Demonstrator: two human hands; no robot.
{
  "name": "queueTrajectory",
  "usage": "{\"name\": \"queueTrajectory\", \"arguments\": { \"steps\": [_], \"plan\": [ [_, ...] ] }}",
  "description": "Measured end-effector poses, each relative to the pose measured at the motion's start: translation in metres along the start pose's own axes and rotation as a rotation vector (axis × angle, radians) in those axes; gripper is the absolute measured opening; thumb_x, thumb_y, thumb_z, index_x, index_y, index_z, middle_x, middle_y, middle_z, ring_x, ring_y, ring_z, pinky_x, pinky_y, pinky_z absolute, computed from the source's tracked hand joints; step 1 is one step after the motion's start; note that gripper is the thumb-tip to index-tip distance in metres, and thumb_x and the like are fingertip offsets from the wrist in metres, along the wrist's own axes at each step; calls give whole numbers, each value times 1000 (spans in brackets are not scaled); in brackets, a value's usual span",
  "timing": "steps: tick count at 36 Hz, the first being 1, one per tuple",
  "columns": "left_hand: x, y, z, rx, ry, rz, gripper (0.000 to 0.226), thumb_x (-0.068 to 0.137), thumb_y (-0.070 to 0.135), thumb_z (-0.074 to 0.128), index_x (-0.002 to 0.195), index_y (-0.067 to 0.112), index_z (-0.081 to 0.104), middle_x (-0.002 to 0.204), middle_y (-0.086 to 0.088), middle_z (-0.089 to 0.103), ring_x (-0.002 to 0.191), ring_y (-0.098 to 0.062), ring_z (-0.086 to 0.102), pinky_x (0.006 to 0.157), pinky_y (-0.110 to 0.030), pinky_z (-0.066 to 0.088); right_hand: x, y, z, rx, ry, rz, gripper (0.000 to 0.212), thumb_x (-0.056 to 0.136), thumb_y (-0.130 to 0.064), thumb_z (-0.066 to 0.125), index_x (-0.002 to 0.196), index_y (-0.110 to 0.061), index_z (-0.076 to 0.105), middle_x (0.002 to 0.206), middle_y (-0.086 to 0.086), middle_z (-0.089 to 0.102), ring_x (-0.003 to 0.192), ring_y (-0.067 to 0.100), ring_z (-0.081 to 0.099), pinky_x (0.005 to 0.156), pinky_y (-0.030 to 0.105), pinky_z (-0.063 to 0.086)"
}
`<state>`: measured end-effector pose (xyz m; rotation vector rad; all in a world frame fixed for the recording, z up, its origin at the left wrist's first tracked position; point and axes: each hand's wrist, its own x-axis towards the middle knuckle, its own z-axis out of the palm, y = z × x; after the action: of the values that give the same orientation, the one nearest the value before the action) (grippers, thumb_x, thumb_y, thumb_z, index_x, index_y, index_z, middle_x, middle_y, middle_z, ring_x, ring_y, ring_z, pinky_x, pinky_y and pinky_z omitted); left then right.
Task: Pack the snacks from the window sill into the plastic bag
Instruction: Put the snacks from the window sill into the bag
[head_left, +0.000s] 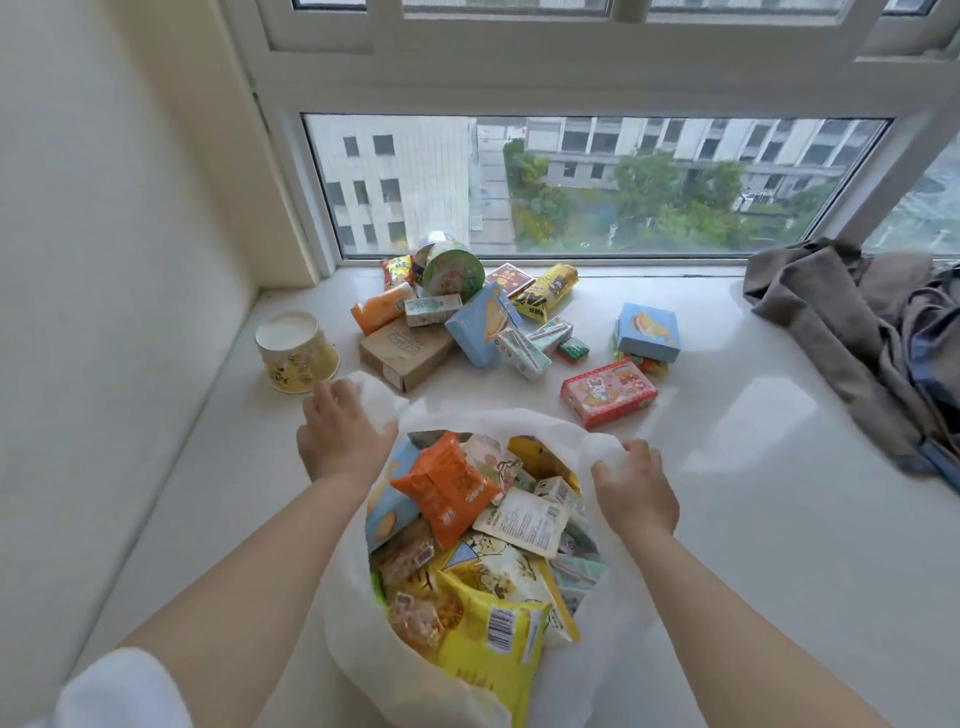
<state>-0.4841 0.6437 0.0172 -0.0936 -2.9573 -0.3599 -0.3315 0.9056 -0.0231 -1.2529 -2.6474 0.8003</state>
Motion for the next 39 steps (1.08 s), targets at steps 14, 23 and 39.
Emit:
{"name": "queueTrajectory", "arguments": {
  "steps": [14, 23, 39],
  "plan": [
    [4, 55, 19, -43, -93, 298, 48, 84, 35, 65, 119, 17, 40, 116, -6, 46, 85, -29, 58, 64, -34, 42, 20, -31, 19, -25, -19, -235, 39, 89, -48, 42, 115, -23, 56, 117, 1, 55, 109, 20, 47, 88, 37, 37],
    [48, 93, 59, 176, -172, 433, 38, 84, 17, 56, 119, 29, 55, 130, 0, 40, 123, -22, 32, 100, -38, 25, 71, -41, 34, -240, -163, -217, 46, 88, -41, 47, 129, -22, 45, 130, 3, 46, 119, 22, 41, 95, 36, 37],
    [169, 205, 185, 312, -427, 744, 46, 86, 20, 52, 131, 23, 42, 134, -2, 41, 127, -23, 36, 105, -40, 26, 258, -38, 80, -347, -225, -178, 41, 87, -30, 49, 127, -18, 46, 130, 9, 45, 121, 28, 37, 96, 37, 34]
  ]
}}
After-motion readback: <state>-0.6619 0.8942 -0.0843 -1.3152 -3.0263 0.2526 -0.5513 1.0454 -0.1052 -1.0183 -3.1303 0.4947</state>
